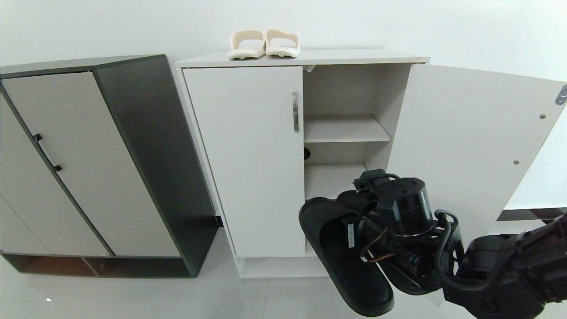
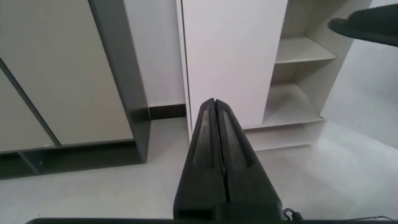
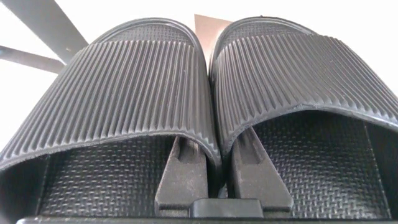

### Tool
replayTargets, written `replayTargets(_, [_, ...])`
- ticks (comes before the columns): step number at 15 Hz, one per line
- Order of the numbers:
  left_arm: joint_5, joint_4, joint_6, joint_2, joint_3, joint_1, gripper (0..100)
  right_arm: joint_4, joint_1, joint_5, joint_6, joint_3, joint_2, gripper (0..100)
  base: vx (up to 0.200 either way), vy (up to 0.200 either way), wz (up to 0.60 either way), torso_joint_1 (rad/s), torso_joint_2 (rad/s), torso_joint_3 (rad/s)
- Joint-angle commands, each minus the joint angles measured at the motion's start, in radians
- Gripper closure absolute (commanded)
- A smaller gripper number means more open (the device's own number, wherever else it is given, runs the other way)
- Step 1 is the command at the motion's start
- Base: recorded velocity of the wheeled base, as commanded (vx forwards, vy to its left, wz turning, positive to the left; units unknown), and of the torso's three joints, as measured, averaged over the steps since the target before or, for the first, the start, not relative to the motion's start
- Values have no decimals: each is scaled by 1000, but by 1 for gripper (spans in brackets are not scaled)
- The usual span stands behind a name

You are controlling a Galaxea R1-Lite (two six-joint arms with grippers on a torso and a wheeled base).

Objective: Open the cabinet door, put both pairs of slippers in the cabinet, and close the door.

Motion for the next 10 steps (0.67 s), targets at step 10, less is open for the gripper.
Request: replayTargets(10, [10, 1, -13, -4, 0, 0, 100, -2, 1, -126, 75, -127, 170, 100, 0, -80, 0, 1, -1, 0])
